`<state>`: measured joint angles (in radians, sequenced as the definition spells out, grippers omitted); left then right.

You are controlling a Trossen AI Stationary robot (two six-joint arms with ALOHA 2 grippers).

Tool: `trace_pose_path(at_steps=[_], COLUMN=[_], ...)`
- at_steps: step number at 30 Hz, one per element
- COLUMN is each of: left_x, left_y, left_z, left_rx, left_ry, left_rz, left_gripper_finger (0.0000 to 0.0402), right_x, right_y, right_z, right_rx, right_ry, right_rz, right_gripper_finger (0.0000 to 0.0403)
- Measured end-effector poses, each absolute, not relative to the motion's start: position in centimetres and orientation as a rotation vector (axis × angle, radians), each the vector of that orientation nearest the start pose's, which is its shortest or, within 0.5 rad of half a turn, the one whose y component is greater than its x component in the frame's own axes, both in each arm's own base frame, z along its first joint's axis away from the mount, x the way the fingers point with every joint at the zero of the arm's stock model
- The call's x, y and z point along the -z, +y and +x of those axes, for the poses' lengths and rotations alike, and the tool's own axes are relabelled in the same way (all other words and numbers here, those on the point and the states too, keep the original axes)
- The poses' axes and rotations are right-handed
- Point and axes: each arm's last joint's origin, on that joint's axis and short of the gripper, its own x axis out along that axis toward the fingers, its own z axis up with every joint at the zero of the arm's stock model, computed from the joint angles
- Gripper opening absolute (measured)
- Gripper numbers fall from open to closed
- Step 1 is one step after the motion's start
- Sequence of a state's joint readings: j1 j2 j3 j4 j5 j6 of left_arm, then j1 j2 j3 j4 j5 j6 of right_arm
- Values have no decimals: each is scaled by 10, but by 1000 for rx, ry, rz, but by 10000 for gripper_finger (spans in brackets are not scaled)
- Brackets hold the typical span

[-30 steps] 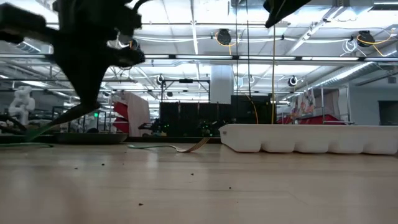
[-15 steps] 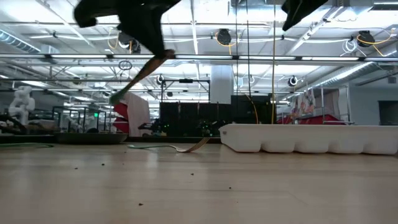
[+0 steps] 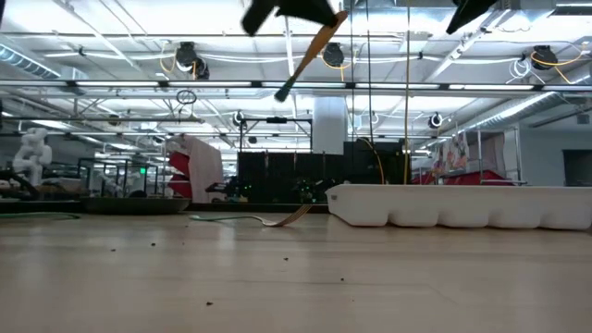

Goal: Sort silverware
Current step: Put the green knife into the white silverware organizer

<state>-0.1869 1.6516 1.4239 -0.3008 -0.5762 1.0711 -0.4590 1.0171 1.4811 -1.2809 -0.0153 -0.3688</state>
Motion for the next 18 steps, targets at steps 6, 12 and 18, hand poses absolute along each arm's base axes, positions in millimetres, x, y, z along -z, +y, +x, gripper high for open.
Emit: trace_pose_path(at_steps=[6,12,18], left_x=[-337,-338,-317], left_y=[-35,-14,0], left_z=[380,388,409], left_rx=[-83,12,108], left_ry=[532,400,316], left_rz=[1375,1403,1431], left_gripper_finger=[0,0,0], right_x=[-425,-425,-427], right_y=[-58,-58,-60], right_z=[115,115,118], right_rx=[323,349,386], right_ry=[827,812,786], right_rz=[-118,-61,-45], right_gripper_finger=[205,205,205])
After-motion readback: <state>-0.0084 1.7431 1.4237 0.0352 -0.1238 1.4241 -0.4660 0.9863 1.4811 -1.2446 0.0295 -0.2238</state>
